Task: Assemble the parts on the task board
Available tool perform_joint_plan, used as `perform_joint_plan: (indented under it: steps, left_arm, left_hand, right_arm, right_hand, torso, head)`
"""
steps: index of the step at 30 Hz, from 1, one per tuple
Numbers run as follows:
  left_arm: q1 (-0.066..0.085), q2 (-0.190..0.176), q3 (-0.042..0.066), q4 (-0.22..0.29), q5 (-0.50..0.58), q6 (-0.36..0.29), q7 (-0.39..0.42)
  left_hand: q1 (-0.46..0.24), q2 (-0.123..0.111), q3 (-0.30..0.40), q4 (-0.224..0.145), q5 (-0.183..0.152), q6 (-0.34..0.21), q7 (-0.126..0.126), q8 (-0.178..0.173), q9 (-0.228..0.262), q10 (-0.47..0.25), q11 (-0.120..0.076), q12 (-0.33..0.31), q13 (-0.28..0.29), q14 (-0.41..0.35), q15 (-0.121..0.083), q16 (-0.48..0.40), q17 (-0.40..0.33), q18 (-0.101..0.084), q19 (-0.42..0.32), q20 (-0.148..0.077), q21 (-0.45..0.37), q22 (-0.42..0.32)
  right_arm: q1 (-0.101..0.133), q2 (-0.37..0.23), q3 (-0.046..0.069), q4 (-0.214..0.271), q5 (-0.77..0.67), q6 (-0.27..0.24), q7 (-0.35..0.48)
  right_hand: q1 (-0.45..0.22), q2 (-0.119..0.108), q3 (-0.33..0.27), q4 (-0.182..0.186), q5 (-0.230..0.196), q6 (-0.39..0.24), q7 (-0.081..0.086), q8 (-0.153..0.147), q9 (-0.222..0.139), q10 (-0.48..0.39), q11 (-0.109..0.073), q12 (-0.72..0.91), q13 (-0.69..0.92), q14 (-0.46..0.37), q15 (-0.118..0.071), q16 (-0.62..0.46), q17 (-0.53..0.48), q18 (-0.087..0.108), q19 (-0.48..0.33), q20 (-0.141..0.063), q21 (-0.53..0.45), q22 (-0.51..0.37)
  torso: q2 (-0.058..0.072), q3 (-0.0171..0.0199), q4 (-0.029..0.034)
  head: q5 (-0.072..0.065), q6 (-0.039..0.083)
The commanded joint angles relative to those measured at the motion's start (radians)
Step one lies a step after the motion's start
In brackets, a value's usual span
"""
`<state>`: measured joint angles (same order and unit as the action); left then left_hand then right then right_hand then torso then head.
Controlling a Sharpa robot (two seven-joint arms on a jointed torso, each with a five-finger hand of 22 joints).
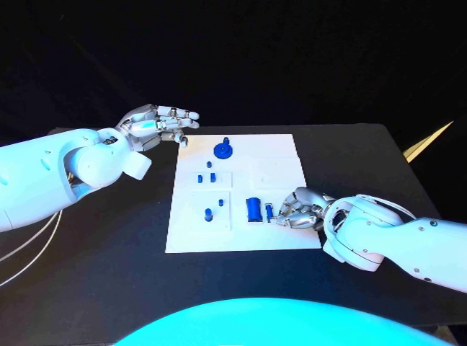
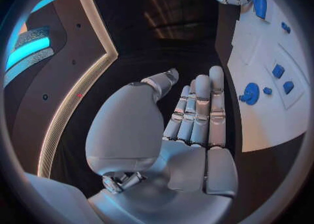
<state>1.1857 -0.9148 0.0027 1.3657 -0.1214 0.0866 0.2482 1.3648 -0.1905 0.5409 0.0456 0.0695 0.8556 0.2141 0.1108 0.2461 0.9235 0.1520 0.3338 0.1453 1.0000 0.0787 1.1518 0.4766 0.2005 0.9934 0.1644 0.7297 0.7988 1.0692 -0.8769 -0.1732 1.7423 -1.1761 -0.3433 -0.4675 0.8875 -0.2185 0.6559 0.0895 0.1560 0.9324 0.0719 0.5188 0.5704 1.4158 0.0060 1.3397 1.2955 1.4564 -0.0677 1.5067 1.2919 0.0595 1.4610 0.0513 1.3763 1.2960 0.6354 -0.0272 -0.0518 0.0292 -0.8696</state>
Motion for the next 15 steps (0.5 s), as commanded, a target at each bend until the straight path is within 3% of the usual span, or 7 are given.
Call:
perform_joint_plan:
  steps: [1, 12, 15]
  left_arm:
    - [-0.001, 0.0, 0.001, 0.002, 0.0, 0.003, 0.001]
    - [-0.001, 0.0, 0.001, 0.002, 0.0, 0.004, 0.001]
    - [-0.001, 0.0, 0.001, 0.002, 0.0, 0.004, 0.001]
  left_hand:
    - [-0.003, 0.007, -0.019, 0.008, -0.001, -0.007, 0.004, 0.018, -0.011, -0.025, 0.002, 0.012, -0.011, -0.008, -0.002, -0.007, -0.009, -0.016, 0.003, 0.002, -0.012, -0.011]
    - [-0.003, 0.007, -0.019, 0.009, -0.001, -0.007, 0.004, 0.019, -0.012, -0.025, 0.002, 0.013, -0.012, -0.008, -0.002, -0.007, -0.009, -0.017, 0.003, 0.003, -0.012, -0.012]
    - [-0.003, 0.007, -0.019, 0.009, -0.001, -0.007, 0.004, 0.019, -0.012, -0.025, 0.002, 0.013, -0.012, -0.008, -0.002, -0.007, -0.009, -0.017, 0.003, 0.003, -0.012, -0.012]
  right_arm:
    - [-0.001, 0.005, 0.0, -0.005, -0.001, -0.001, -0.002]
    - [-0.001, 0.026, 0.0, -0.043, -0.001, 0.035, -0.021]
    - [-0.001, 0.031, 0.0, -0.049, 0.001, 0.045, -0.024]
  right_hand:
    - [0.025, 0.011, -0.051, 0.002, -0.018, 0.011, 0.0, 0.014, -0.001, 0.018, -0.009, -0.005, 0.094, 0.089, -0.001, 0.009, 0.148, -0.024, 0.063, -0.014, 0.004, 0.224]
    - [0.033, 0.022, -0.052, 0.002, -0.022, 0.01, -0.001, 0.013, -0.002, 0.017, -0.01, -0.005, 0.094, 0.088, -0.001, 0.009, 0.148, -0.023, 0.062, -0.014, 0.003, 0.224]
    - [0.07, 0.02, -0.055, -0.021, -0.071, 0.009, -0.001, 0.012, -0.002, 0.017, -0.01, -0.006, 0.095, 0.088, -0.002, 0.008, 0.147, -0.023, 0.062, -0.014, 0.001, 0.224]
  torso:
    - [0.001, 0.0004, -0.0006]
    - [0.0, 0.0002, 0.0003]
    - [0.0, 0.0008, 0.0002]
  head:
    - [0.001, -0.001]
    - [0.0, -0.003]
    - [0.001, -0.003]
